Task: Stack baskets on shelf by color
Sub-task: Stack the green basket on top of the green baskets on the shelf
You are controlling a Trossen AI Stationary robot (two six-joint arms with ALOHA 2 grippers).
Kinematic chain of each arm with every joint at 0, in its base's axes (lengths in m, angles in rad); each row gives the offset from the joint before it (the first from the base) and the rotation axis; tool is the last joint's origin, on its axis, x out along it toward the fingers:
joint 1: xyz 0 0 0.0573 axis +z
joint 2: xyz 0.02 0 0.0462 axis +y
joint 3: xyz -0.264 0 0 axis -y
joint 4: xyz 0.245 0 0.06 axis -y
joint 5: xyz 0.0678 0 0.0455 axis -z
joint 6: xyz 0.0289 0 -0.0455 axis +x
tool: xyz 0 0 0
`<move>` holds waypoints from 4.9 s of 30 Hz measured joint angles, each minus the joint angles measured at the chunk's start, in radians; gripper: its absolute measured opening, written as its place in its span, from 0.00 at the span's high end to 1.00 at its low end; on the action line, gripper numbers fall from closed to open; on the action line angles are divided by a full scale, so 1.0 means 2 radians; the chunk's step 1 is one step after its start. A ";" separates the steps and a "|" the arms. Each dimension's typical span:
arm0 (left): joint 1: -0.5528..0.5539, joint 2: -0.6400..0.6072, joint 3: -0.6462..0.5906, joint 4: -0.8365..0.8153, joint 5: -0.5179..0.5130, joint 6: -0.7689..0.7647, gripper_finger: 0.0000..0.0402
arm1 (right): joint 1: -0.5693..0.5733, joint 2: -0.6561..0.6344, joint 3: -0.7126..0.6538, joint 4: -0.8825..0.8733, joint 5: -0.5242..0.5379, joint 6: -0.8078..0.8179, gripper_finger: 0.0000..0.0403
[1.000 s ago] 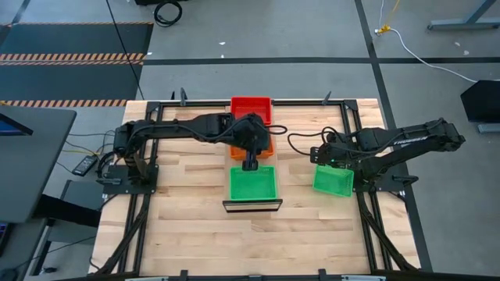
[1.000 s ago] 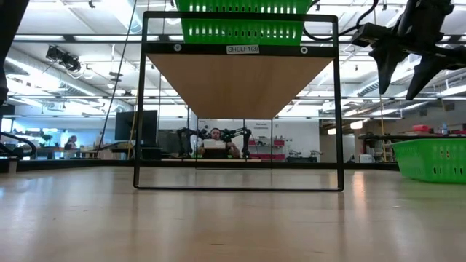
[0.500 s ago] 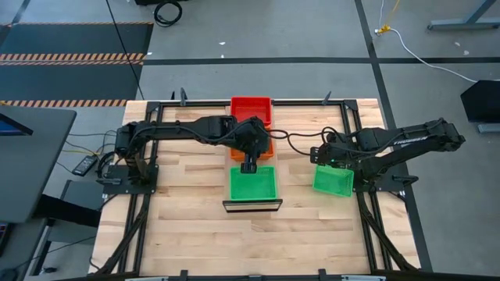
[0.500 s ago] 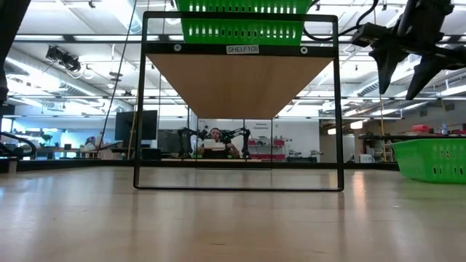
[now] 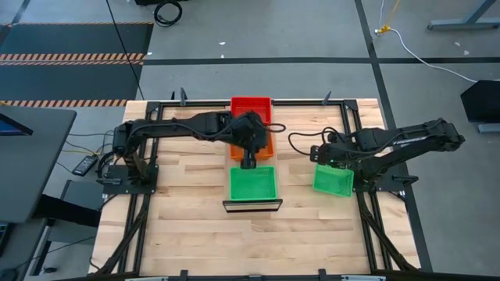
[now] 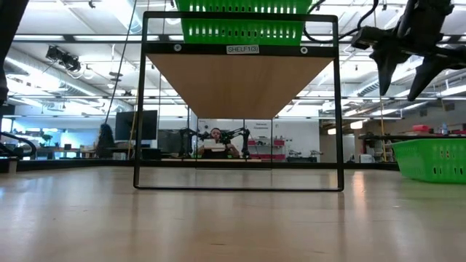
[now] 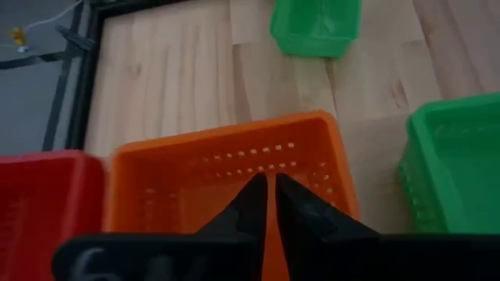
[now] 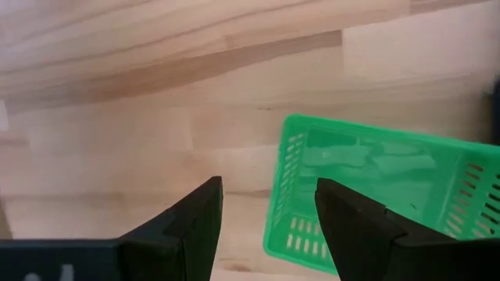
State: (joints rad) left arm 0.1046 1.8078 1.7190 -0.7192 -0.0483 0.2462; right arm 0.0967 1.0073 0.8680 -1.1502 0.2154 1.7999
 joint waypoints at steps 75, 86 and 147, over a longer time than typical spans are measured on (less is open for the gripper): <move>0.021 -0.021 0.261 -0.165 0.000 -0.026 0.97 | 0.031 0.014 -0.017 -0.007 -0.070 0.042 0.97; 0.021 -0.021 0.261 -0.164 0.000 -0.026 0.95 | 0.030 -0.005 0.060 -0.030 -0.031 -0.051 0.97; -0.074 -0.166 0.261 -0.190 0.001 -0.196 0.98 | 0.031 0.184 0.365 0.115 -0.029 -1.259 0.96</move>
State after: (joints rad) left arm -0.0436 1.4765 2.2402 -1.0985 -0.0471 -0.1459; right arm 0.1595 1.3759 1.5982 -0.9193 0.1568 -0.7178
